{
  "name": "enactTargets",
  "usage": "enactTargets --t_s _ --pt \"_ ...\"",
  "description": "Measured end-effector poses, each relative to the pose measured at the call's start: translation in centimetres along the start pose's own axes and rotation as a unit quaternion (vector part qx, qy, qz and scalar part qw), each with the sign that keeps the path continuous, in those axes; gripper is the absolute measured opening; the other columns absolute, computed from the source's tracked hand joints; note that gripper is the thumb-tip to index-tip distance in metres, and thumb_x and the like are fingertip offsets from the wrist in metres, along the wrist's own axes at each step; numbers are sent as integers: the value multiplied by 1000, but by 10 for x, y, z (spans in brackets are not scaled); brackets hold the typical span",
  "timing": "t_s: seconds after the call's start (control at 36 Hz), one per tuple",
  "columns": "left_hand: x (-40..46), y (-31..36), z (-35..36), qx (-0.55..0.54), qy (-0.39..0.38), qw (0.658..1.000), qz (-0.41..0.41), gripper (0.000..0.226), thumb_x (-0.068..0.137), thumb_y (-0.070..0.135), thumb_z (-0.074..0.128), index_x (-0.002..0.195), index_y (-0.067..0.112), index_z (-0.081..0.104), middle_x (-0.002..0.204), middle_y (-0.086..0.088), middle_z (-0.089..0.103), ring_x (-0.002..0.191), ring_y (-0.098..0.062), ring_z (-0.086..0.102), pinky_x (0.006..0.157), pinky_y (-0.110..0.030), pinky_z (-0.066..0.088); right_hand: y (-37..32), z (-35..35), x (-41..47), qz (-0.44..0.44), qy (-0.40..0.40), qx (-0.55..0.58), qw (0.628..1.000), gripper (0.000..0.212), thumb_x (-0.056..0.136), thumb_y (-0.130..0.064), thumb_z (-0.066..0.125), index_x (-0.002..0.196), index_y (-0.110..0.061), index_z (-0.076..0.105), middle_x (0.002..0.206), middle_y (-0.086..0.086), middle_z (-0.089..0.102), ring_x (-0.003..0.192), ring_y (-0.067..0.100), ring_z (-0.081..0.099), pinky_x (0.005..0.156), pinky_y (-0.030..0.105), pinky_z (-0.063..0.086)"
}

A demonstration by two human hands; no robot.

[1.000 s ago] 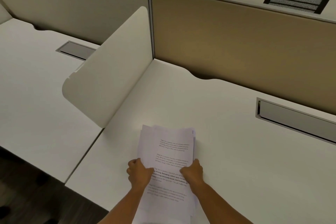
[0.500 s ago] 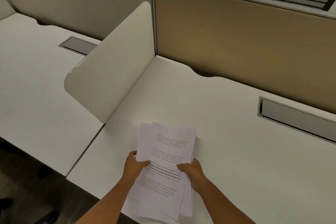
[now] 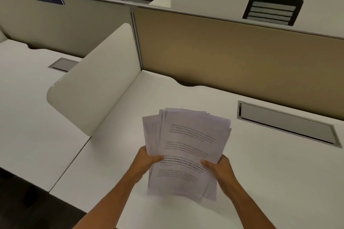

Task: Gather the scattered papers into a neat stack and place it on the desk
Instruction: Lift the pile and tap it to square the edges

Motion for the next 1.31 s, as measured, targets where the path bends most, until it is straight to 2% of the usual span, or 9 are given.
enactTargets --t_s 0.08,0.28,0.44,0.58,0.69,0.89,1.08,1.19,1.31 --pt "-9 20 33 4 -11 999 36 60 61 20 85 117 15 65 110 -8 74 100 -27 72 86 -50 59 -17 -35 -19 -33 11 1 999 34 76 -3 80 107 -15 70 99 2 78 88 25 76 77 42 62" --pt "-43 40 109 26 -33 991 128 53 67 26 83 116 22 64 108 -6 72 102 -25 70 80 -49 61 -13 -99 -58 -75 48 -50 995 32 73 -9 80 101 -22 75 91 -6 79 87 18 74 69 27 60" --pt "-50 30 137 68 -66 988 118 50 71 7 83 115 24 66 108 2 74 101 -13 70 79 -28 60 1 -131 -80 -71 31 -39 996 32 80 3 74 103 -20 74 95 -1 79 91 18 73 73 25 57" --pt "-54 26 144 104 -108 984 91 52 68 12 85 115 28 67 109 3 74 104 -13 68 85 -31 59 6 -142 -88 -74 -2 -19 997 45 78 -5 80 115 -26 66 106 -1 76 99 14 70 81 28 58" --pt "-57 27 154 108 -138 981 78 50 71 1 83 113 25 68 108 3 75 103 -13 69 81 -28 59 4 -142 -88 -80 -17 -6 997 53 76 -4 82 121 -26 64 111 0 74 103 14 69 83 30 59" --pt "-59 30 165 128 -162 975 82 53 65 20 87 115 27 71 114 -5 73 108 -19 68 92 -41 57 -7 -135 -82 -95 -29 -5 995 48 77 -5 80 119 -23 67 110 4 74 105 19 69 81 32 59" --pt "-58 28 159 105 -103 985 94 51 67 19 88 113 26 66 105 8 76 99 -13 72 74 -28 61 -1 -132 -80 -88 -36 24 995 59 68 -18 84 123 -20 65 113 5 74 106 23 69 84 36 59" --pt "-61 20 154 63 -55 992 91 59 52 39 87 106 23 71 100 3 78 93 -18 74 69 -30 62 13 -130 -80 -70 -34 31 996 73 62 -30 88 128 -20 58 117 3 73 108 21 69 89 36 59" --pt "-63 18 155 42 -18 993 109 54 54 40 84 104 25 70 96 4 78 89 -20 75 68 -31 62 8 -134 -80 -76 4 26 997 64 64 -44 82 119 -16 66 109 1 76 102 21 72 88 37 59"
Point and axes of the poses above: each hand's wrist, its own x-axis towards the middle knuckle, its own z-axis out of the palm, y = z × x, the point moved 10 cm from there along x, towards the middle knuckle
